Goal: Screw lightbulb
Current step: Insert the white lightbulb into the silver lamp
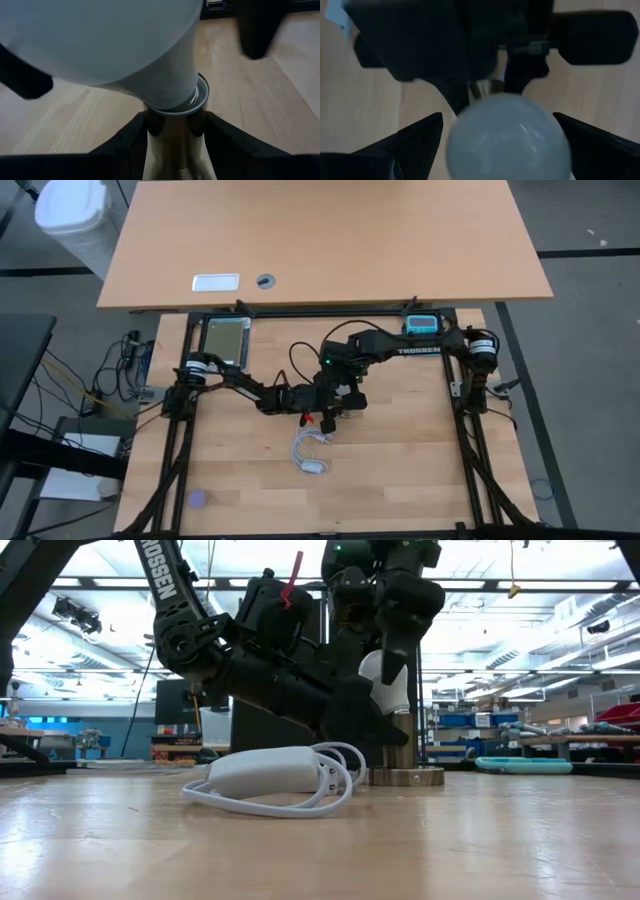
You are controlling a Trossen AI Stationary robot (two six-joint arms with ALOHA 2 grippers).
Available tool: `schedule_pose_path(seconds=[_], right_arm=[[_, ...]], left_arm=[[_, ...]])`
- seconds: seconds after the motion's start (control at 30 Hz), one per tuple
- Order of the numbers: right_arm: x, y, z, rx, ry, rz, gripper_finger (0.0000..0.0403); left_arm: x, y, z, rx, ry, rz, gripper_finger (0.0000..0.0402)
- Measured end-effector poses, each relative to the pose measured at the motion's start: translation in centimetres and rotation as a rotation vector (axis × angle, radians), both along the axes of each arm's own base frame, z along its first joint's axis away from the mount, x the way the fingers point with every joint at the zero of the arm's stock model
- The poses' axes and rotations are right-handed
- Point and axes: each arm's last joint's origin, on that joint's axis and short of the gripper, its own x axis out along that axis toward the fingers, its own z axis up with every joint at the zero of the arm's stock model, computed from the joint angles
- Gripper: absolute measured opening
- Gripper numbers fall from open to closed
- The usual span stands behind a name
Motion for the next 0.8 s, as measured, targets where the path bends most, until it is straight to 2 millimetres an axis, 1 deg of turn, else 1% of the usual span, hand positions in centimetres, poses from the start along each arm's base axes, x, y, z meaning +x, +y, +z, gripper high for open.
schedule_pose_path(seconds=[0.13, 0.23, 0.5, 0.63, 0.7, 0.8], right_arm=[[0.0, 0.0, 0.0, -0.003, 0.002, -0.001, 0.0368], [-0.1, 0.0, -0.1, 0.000, 0.014, -0.006, 0.0355], [-0.1, 0.8, -0.1, -0.004, 0.023, 0.013, 0.0294], [-0.1, 1.0, -0.1, -0.010, 0.021, 0.020, 0.0271], [-0.1, 1.1, -0.1, -0.022, 0.022, 0.019, 0.0266], [-0.1, 1.1, -0.1, -0.030, 0.022, 0.015, 0.0270]], left_arm=[[0.0, 0.0, 0.0, -0.002, -0.003, -0.005, 0.0175], [0.0, 0.0, 0.0, -0.001, -0.005, -0.005, 0.0175], [0.0, 0.0, 0.0, -0.013, -0.008, 0.009, 0.0175], [0.0, 0.0, 0.0, -0.019, -0.009, 0.018, 0.0175], [0.0, 0.0, 0.0, -0.021, -0.010, 0.020, 0.0175], [0.0, 0.0, 0.0, -0.021, -0.010, 0.027, 0.0175]])
